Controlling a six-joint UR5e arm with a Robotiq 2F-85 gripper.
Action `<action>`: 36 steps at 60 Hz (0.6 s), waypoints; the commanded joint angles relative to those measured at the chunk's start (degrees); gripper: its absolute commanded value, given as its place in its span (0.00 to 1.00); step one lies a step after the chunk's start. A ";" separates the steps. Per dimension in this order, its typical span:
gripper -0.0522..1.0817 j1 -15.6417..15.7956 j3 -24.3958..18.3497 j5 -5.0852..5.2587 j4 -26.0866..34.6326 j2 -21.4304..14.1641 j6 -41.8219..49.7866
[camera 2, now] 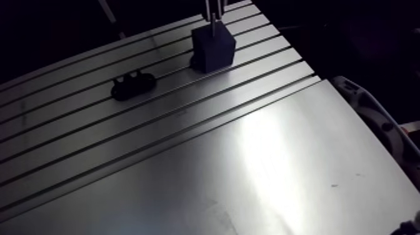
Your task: Pick up the M10 bolt and insert it into the hole until fully seated.
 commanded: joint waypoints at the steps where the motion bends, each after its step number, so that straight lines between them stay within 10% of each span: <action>1: 1.00 0.00 -0.12 0.00 -0.22 -0.01 -0.07; 36: 1.00 0.00 0.32 0.00 -0.22 -0.01 -0.09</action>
